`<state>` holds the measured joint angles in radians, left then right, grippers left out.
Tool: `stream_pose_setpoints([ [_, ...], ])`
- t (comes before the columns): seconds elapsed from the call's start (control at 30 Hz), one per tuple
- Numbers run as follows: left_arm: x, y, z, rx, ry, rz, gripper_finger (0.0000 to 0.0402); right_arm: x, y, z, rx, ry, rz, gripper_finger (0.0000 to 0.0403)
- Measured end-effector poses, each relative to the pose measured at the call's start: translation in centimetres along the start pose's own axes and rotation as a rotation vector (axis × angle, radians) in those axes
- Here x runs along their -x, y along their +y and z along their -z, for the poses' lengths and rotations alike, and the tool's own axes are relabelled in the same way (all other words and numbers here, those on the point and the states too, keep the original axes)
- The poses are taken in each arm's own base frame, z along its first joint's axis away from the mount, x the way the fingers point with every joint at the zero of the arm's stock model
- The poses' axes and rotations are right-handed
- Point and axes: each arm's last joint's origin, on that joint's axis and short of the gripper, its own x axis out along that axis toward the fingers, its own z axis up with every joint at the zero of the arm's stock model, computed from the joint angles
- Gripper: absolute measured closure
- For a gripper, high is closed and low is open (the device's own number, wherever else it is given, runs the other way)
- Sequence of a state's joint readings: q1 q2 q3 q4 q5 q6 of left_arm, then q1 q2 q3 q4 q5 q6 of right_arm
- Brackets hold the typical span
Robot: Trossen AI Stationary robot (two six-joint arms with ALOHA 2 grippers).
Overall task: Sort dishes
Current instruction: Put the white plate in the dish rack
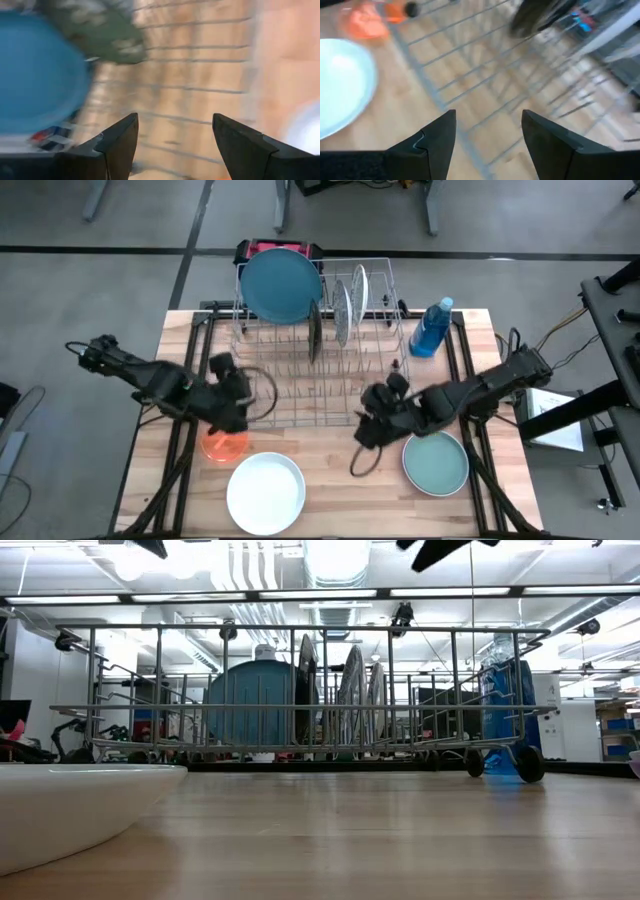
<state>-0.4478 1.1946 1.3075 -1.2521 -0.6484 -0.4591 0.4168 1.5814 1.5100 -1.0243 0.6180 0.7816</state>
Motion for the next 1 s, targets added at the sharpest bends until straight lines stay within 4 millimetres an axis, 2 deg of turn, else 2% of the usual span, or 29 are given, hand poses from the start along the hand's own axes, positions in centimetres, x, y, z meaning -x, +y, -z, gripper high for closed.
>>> stream_pose_setpoints([
  [0.13, 1.8, -2.8, 0.0, -0.072, -0.045, 0.115, 0.0157, 0.4, 2.2, 1.9, -0.016, 0.0, -0.133, 0.0183],
  [0.37, 2.5, -9.4, 2.1, -0.288, -0.02, 0.201, 0.0157, 0.3, 5.0, 5.0, -0.082, -0.003, -0.331, 0.019],
  [0.5, 1.9, -13.0, 4.0, -0.349, 0.022, 0.189, 0.0159, -0.1, 5.7, 7.1, -0.149, 0.023, -0.354, 0.0191],
  [0.67, 0.5, -16.6, 6.4, -0.359, 0.078, 0.139, 0.0173, -1.4, 6.8, 9.6, -0.22, 0.069, -0.357, 0.0184],
  [1.0, -1.6, -20.8, 10.6, -0.321, 0.134, 0.043, 0.0212, -5.5, 10.2, 12.2, -0.307, 0.091, -0.39, 0.0183],
])
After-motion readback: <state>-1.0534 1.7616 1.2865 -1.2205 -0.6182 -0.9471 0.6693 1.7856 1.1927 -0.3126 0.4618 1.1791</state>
